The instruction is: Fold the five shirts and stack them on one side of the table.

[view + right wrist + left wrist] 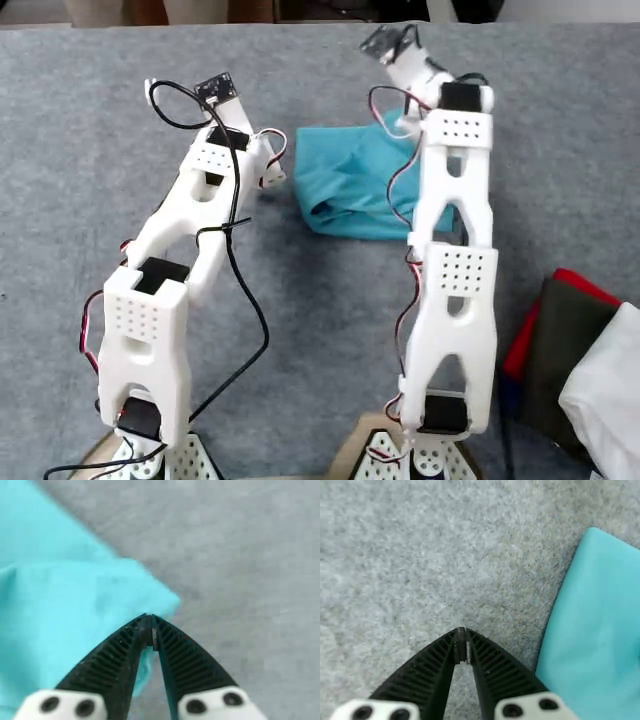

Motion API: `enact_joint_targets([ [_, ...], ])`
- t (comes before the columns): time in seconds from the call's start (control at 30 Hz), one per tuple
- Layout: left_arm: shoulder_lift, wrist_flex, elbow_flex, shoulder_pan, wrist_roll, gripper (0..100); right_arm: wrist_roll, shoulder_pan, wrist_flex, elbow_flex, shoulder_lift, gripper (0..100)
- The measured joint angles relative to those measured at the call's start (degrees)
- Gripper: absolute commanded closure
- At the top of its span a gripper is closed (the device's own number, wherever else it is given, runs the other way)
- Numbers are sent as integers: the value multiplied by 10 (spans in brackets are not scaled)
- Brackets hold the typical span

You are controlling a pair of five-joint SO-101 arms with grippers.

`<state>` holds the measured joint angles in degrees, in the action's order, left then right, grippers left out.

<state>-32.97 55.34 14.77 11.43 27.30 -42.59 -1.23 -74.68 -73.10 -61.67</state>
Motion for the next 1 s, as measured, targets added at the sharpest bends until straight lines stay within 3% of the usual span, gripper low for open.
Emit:
enact_joint_targets([
  [0.33,0,0,0,0,0,981,-41,-2,28,-69,0,992],
  [0.63,-1,0,0,0,0,981,-44,9,-243,-180,2,993],
  [1.0,-1,0,0,0,0,981,-31,-62,-268,-68,3,993],
])
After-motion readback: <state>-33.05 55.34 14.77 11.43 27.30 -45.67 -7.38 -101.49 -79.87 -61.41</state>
